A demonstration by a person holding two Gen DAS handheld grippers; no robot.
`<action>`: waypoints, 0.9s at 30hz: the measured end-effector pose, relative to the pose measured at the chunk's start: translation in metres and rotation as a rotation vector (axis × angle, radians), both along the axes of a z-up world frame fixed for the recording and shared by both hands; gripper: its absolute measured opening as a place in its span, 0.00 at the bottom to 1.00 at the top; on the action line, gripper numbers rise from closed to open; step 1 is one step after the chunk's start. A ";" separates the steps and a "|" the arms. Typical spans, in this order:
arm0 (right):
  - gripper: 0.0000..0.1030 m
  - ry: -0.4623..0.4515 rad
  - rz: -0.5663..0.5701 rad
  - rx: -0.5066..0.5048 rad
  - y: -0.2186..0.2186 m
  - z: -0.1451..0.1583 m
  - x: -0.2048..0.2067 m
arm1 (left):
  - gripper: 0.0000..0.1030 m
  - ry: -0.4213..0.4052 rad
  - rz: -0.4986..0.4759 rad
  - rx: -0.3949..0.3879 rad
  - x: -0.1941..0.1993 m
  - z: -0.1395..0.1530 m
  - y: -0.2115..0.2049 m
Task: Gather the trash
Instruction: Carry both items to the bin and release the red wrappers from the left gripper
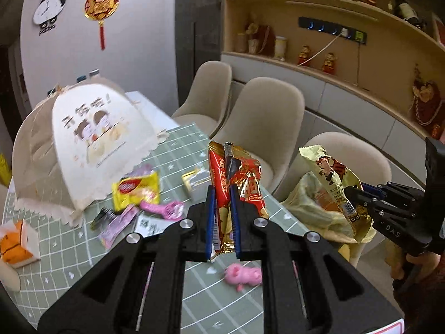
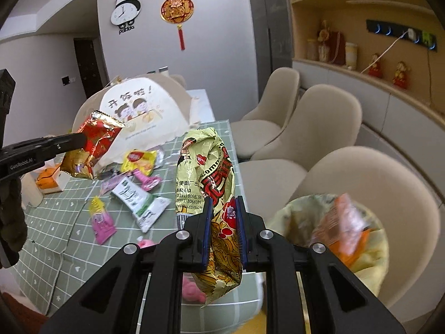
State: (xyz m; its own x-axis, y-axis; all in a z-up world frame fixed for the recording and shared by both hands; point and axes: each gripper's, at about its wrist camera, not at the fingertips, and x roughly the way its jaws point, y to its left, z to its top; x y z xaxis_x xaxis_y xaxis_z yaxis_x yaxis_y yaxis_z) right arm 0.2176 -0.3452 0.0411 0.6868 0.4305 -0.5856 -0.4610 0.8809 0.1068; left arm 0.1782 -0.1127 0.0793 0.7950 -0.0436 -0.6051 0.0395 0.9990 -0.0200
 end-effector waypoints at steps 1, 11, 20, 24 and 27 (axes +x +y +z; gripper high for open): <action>0.16 -0.006 -0.011 -0.007 -0.006 0.002 0.001 | 0.10 -0.001 -0.016 -0.006 0.005 0.001 -0.007; 0.16 -0.047 -0.230 -0.100 -0.095 0.014 0.016 | 0.10 0.073 -0.259 -0.171 0.069 -0.016 -0.085; 0.16 0.022 -0.434 -0.120 -0.170 0.001 0.020 | 0.10 0.201 -0.528 -0.284 0.137 -0.063 -0.198; 0.16 0.062 -0.475 -0.109 -0.185 -0.012 0.023 | 0.10 0.312 -0.565 -0.182 0.174 -0.100 -0.245; 0.16 0.092 -0.483 -0.112 -0.187 -0.024 0.025 | 0.10 0.419 -0.538 -0.086 0.189 -0.137 -0.257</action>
State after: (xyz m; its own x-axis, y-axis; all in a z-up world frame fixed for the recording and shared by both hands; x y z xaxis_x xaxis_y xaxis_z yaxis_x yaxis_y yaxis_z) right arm 0.2428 -0.5327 0.0170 0.7354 0.0071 -0.6776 0.0088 0.9998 0.0201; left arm 0.3669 -0.3693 -0.0577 0.3487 -0.4288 -0.8334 0.5014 0.8366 -0.2207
